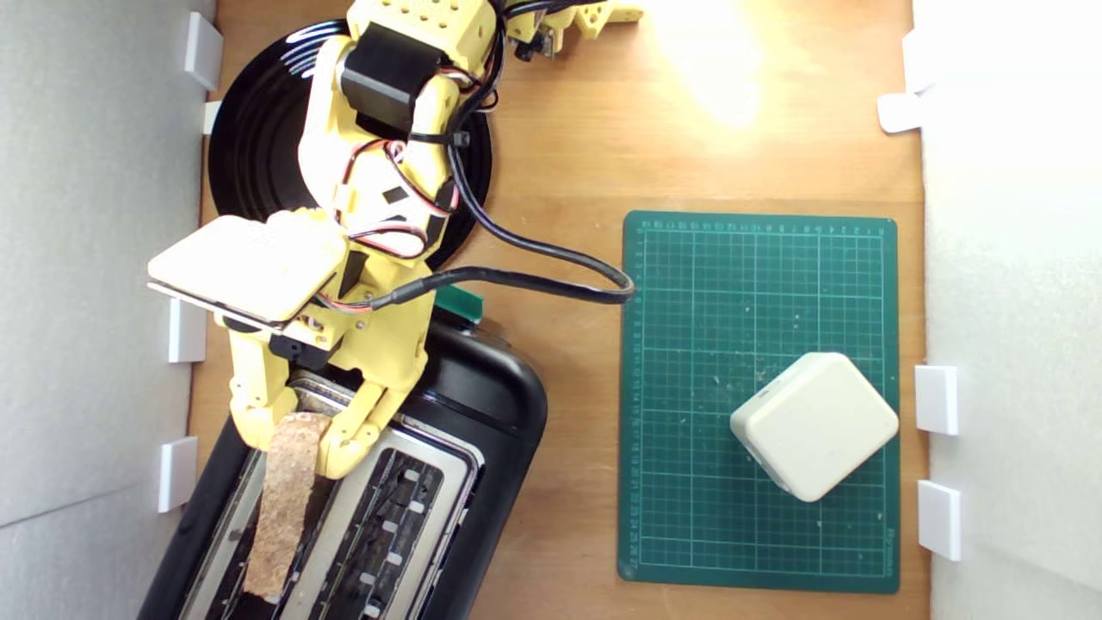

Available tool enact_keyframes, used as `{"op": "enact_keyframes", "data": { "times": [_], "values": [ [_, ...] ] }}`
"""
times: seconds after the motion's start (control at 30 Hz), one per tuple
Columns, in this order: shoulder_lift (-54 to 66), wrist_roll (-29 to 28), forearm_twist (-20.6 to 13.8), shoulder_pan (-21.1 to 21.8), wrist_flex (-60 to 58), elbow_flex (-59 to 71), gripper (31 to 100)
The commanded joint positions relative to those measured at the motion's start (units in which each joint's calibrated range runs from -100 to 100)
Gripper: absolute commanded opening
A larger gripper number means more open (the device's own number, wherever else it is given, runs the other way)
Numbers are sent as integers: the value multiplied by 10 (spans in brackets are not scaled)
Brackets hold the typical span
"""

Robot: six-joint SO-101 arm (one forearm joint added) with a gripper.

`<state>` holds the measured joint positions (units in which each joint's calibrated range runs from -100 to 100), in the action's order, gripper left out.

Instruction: Pick bread and place in toaster

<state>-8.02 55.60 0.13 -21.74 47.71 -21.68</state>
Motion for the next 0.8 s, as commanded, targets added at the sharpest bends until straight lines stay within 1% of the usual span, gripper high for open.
{"op": "enact_keyframes", "data": {
  "times": [0.0,0.17,0.27,0.77],
  "values": [
    [-8,-1,6,6,3,1,611],
    [-15,-1,7,9,3,1,611],
    [-23,-1,17,9,3,1,614],
    [-25,3,18,9,3,2,618]
  ]
}}
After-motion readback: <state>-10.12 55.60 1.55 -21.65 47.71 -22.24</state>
